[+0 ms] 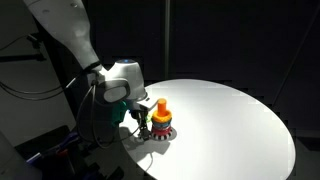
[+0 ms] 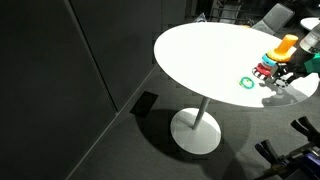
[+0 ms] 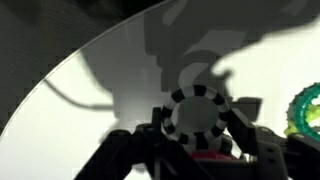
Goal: Put the striped ring around the orange rod
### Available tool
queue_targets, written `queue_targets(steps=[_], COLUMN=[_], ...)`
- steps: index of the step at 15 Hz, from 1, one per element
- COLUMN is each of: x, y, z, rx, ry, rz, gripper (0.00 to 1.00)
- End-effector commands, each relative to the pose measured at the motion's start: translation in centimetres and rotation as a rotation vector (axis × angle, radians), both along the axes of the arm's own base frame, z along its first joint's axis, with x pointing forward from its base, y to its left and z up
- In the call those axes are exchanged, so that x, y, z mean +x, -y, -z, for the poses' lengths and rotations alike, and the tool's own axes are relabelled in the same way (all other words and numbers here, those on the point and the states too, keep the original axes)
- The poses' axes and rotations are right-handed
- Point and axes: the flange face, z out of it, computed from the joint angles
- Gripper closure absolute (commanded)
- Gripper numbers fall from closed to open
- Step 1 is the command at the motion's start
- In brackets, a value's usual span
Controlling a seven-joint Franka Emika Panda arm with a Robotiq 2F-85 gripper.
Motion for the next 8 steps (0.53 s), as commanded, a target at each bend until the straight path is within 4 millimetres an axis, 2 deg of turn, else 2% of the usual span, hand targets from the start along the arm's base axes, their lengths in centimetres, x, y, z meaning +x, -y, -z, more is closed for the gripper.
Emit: queue_targets(steps=[1,8], x=[-0.1,0.1], y=[0.3,0.7], z=[-3.6,-10.4], rx=[0.014,0.029], ry=[0.025,0.068], rz=[-0.012,-0.023], gripper=[0.57,0.57])
